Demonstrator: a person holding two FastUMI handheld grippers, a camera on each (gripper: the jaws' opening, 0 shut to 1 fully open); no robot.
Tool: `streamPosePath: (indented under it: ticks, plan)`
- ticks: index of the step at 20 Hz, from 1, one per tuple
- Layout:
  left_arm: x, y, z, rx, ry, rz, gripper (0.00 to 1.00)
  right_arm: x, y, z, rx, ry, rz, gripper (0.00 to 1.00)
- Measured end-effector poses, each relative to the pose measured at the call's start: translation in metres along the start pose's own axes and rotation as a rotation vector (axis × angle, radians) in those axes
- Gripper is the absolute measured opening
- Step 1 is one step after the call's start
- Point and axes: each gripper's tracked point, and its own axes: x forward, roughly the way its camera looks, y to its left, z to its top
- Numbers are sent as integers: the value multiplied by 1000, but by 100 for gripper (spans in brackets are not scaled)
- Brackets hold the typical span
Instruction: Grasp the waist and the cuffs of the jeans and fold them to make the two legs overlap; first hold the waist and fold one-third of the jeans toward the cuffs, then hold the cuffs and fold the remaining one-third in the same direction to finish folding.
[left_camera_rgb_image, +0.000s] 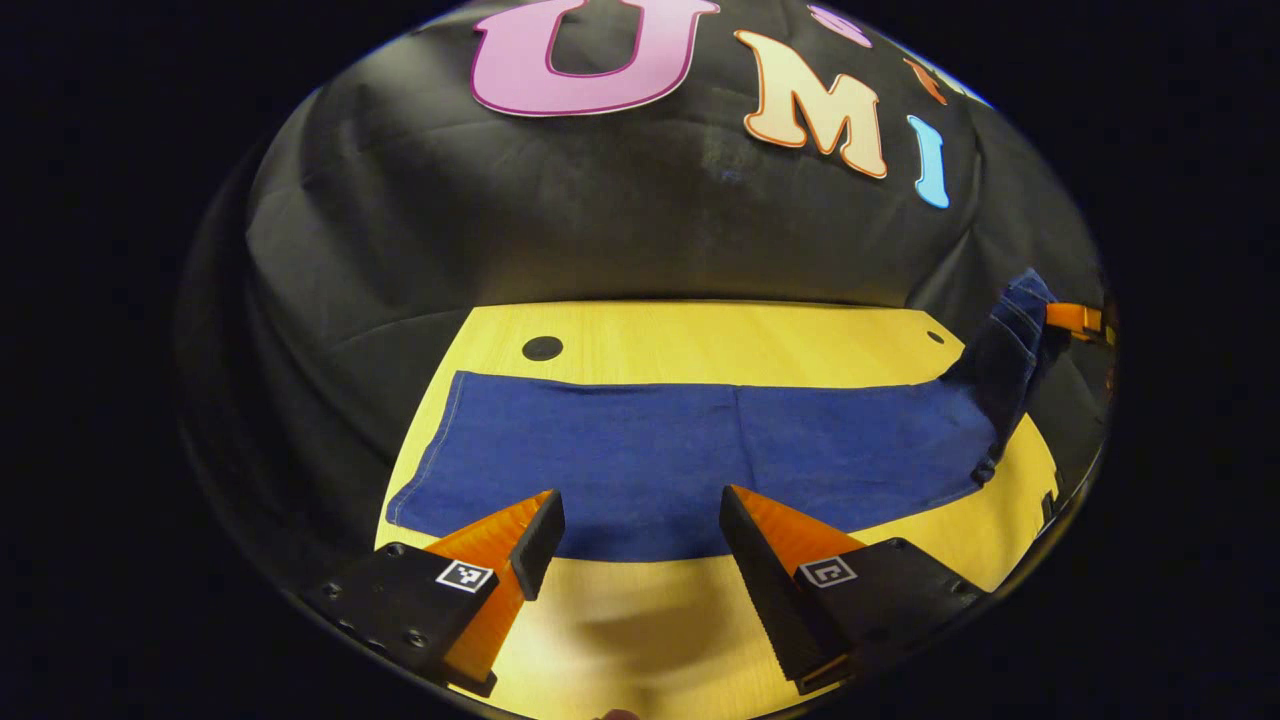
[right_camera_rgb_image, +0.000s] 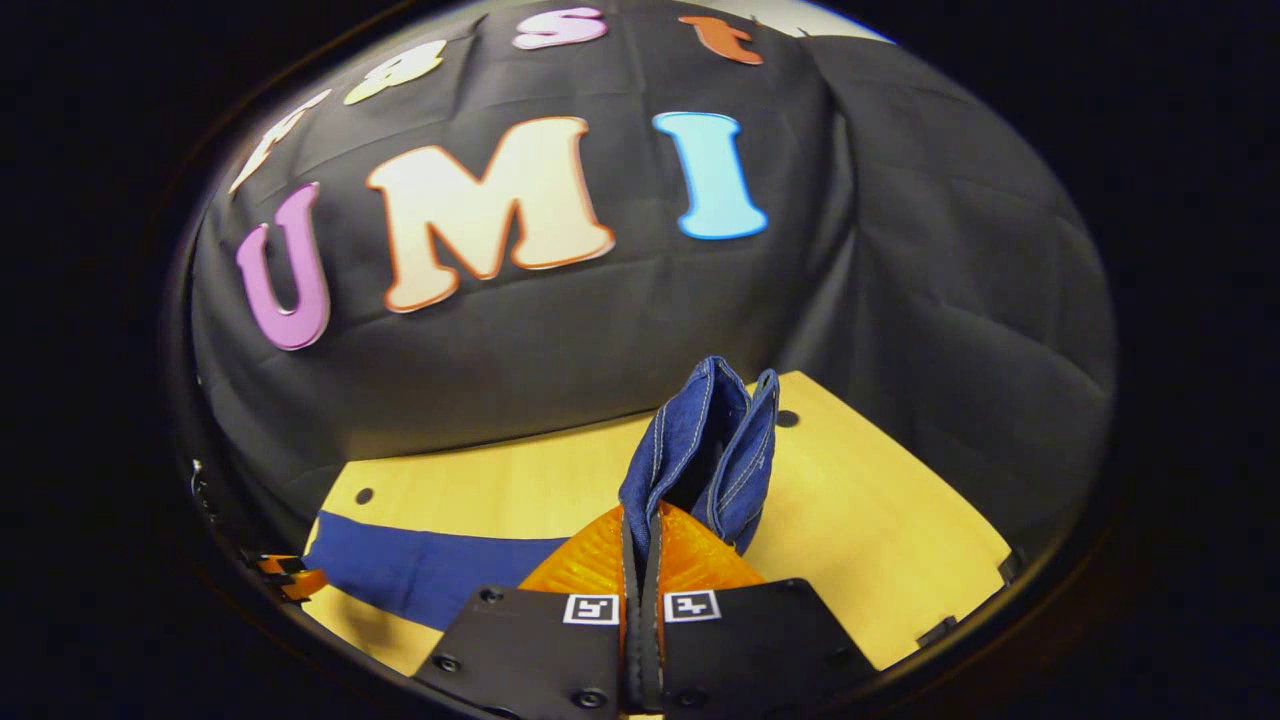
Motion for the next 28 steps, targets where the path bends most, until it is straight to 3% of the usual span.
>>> streamPosePath:
  ticks: [5, 10, 16, 22, 24, 25, 28]
  plan:
    - [-3, 28, -10, -13, 12, 5, 95, 0, 111, -27, -35, 35, 180, 2]
    - [-8, 68, -12, -27, -1, 56, 96, 31, 190, -108, -60, 198, 307, 2]
    - [2, 120, -6, -30, -8, 147, 96, 48, 192, -178, -89, 358, 357, 1]
    - [36, 159, -8, 15, 38, 192, 96, 49, 195, -187, -94, 393, 406, 1]
    - [45, 165, -11, 19, 57, 186, 95, 44, 205, -186, -29, 419, 471, 10]
    - [49, 166, -11, 15, 64, 178, 95, 41, 207, -184, -3, 413, 487, 22]
    - [60, 170, -14, 39, 98, 179, 96, 29, 204, -158, 33, 340, 504, 85]
